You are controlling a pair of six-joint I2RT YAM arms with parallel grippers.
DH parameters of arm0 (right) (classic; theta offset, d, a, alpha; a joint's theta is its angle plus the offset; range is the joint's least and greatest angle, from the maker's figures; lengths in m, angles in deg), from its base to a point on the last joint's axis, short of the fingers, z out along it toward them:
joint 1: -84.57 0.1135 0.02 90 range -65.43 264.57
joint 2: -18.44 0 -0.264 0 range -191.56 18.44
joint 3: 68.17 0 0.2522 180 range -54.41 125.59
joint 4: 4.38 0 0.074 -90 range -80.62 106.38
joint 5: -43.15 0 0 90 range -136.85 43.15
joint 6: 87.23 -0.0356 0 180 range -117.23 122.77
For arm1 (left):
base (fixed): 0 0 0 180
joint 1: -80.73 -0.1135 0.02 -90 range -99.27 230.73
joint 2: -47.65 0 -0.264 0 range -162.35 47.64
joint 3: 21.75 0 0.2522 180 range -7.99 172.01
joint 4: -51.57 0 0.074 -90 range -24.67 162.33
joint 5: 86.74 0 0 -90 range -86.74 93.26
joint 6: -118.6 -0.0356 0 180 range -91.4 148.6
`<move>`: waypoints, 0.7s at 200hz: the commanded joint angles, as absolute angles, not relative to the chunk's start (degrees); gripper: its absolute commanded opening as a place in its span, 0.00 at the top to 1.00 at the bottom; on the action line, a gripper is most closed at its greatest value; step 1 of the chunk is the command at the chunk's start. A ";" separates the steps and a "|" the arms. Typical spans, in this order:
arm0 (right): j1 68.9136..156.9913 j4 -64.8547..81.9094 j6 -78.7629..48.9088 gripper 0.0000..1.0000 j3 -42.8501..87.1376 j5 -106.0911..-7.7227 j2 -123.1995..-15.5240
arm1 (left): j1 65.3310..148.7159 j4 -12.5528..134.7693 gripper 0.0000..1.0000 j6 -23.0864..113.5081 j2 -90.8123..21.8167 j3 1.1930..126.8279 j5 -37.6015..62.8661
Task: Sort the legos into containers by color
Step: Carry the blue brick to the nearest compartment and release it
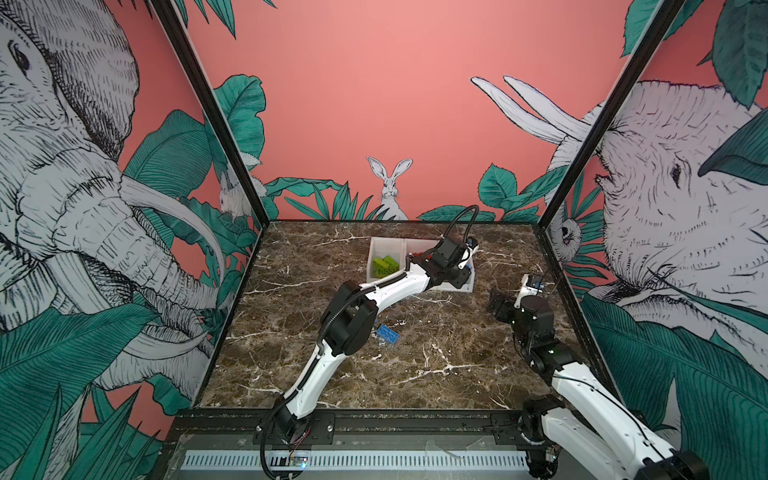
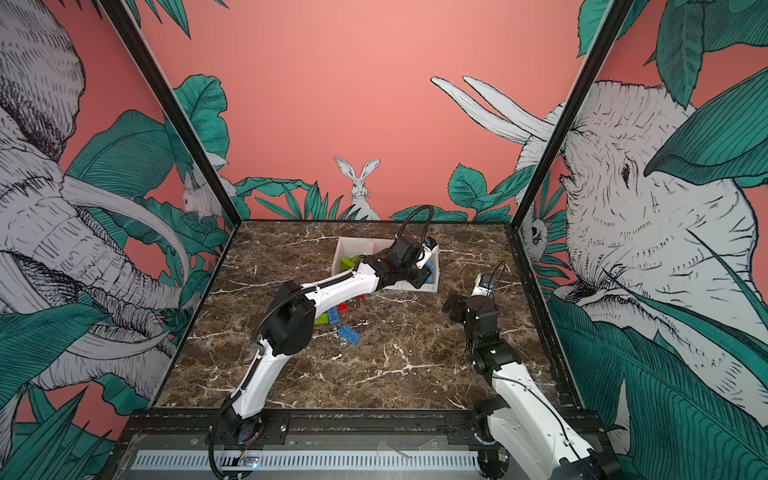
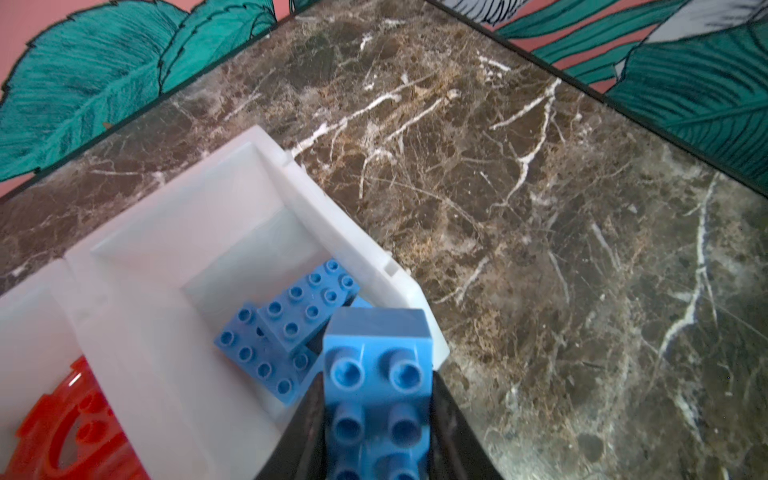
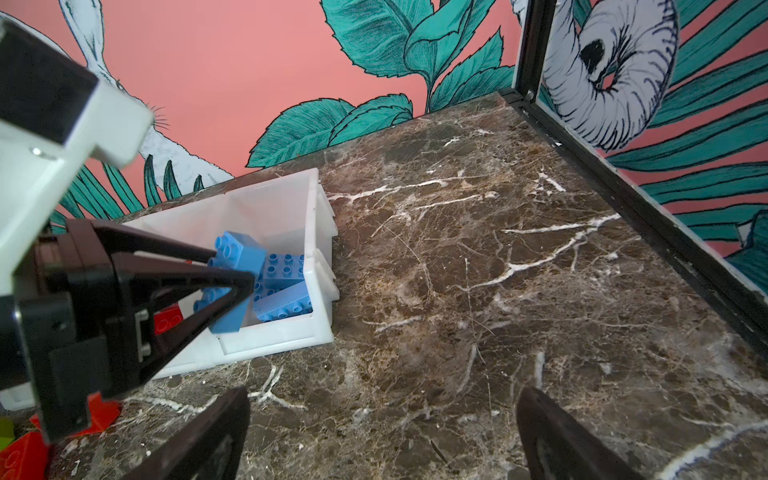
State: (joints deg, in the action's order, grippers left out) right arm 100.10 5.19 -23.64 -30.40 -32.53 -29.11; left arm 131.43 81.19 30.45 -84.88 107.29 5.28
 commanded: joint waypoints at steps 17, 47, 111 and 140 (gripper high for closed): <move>99.55 1.35 -23.84 0.02 -30.50 -33.84 -30.90 | 128.49 81.47 0.76 30.35 -88.31 113.80 7.19; 99.33 0.79 -23.77 0.02 -30.54 -33.84 -31.40 | 128.11 83.32 0.75 28.52 -91.91 119.02 8.19; 98.72 -0.08 -23.52 0.02 -30.59 -34.61 -33.41 | 128.13 85.86 0.25 28.05 -90.80 120.51 5.04; 98.64 -0.10 -23.61 0.02 -30.25 -35.41 -33.68 | 128.19 88.93 0.24 30.15 -83.66 114.67 3.14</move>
State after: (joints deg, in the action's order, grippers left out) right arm 99.01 2.33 -23.64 -30.40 -34.52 -33.63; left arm 127.96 85.16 28.86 -93.47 118.22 5.26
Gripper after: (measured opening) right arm 0.982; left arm 0.754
